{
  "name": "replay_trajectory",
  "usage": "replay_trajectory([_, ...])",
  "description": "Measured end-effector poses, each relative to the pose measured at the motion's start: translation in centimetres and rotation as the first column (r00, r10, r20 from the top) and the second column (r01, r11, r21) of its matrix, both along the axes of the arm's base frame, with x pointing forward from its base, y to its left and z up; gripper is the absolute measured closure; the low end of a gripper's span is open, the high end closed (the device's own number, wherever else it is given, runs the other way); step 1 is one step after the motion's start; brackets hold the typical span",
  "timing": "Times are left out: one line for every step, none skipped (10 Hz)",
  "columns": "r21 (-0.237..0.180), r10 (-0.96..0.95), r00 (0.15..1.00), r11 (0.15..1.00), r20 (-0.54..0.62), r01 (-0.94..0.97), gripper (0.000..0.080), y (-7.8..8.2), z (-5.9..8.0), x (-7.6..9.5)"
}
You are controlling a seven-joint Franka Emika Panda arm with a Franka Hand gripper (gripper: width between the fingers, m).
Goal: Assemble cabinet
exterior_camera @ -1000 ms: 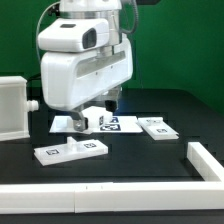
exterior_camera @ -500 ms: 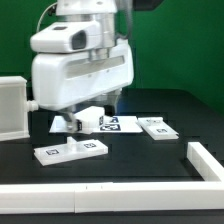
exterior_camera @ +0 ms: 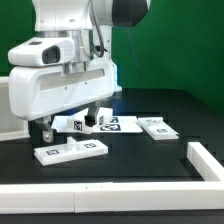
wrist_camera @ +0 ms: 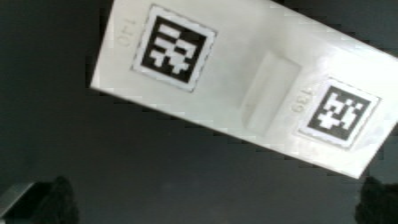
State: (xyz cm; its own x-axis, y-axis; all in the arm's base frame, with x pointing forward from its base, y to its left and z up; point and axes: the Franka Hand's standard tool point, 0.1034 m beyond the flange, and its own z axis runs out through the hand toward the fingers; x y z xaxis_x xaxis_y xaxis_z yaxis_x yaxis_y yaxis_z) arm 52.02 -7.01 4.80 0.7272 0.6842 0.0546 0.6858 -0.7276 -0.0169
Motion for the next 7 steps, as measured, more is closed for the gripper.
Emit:
replay_trajectory([0.002, -0.071, 0.997, 0.997, -0.018, 0.071, 0.0004, 0.0, -0.8, -0.4])
replay_trajectory([0.001, -0.151, 0.988, 0.989, -0.031, 0.151, 0.0004, 0.2, -1.3, -1.0])
replay_trajectory([0.0, -0.168, 0.985, 0.986, -0.036, 0.168, 0.0004, 0.0, -1.8, -1.3])
replay_trajectory([-0.001, -0.175, 0.984, 0.985, -0.042, 0.175, 0.0004, -0.6, -2.4, -1.4])
replay_trajectory([-0.001, -0.177, 0.983, 0.984, -0.046, 0.177, 0.0004, -0.8, -2.7, -1.4])
replay_trajectory([-0.002, -0.165, 0.985, 0.986, -0.049, 0.165, 0.0004, -1.0, -3.1, -1.6])
replay_trajectory([-0.003, -0.155, 0.987, 0.988, -0.049, 0.155, 0.0004, -1.5, -3.1, -1.7])
